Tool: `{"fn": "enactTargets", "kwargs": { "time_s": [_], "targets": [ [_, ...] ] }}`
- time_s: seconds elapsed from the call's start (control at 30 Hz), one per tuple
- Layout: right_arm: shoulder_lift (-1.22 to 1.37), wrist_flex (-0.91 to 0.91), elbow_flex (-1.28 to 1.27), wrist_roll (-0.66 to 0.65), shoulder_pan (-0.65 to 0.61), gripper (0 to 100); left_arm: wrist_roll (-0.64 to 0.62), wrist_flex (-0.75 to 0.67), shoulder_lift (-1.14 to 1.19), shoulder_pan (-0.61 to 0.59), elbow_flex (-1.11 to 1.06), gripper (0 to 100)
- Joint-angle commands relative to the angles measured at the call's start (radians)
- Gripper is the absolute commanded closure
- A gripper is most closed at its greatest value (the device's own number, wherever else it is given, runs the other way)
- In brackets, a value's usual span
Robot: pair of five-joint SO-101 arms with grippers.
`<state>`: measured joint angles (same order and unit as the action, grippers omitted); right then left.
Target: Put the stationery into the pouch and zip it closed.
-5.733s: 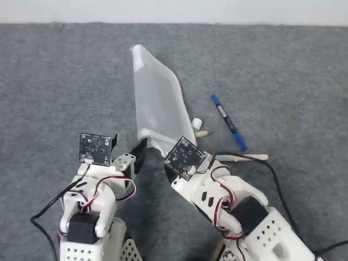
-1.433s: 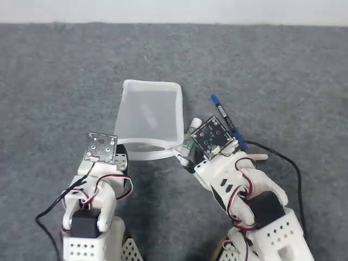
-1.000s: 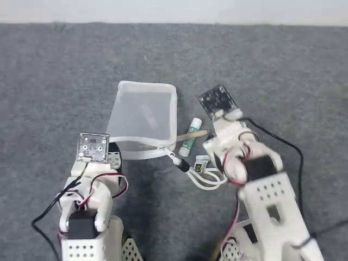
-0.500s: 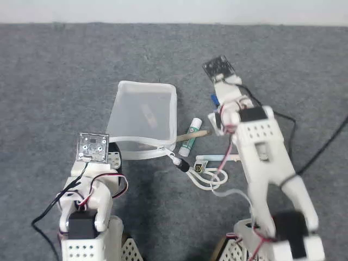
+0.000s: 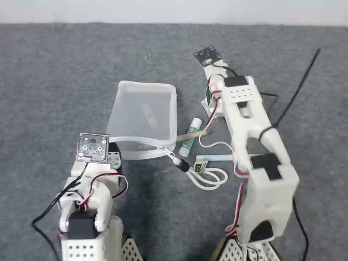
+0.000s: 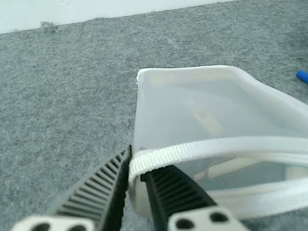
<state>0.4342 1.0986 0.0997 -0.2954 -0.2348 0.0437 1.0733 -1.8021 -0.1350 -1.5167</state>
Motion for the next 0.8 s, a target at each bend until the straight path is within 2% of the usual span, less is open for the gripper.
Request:
{"fn": "enactTargets", "kwargs": {
  "time_s": [0.0, 0.17, 0.3, 0.43, 0.77],
  "targets": [
    [0.051, 0.044, 0.146, -0.017, 0.015, 81.2, 0.0, 0.008, -0.005, -0.003, 0.064, 99],
    [0.163, 0.074, 0.239, -0.017, 0.016, 88.3, 0.0, 0.021, -0.005, -0.003, 0.065, 99],
    [0.214, 0.128, 0.29, -0.017, 0.016, 90.2, 0.0, 0.021, -0.005, -0.003, 0.065, 99],
    [0.255, 0.176, 0.354, -0.015, 0.016, 98.8, 0.0, 0.021, -0.005, -0.005, 0.065, 99],
    [0.262, 0.226, 0.365, -0.008, 0.024, 99.2, 0.0, 0.02, -0.005, -0.046, 0.065, 99]
  ]
}}
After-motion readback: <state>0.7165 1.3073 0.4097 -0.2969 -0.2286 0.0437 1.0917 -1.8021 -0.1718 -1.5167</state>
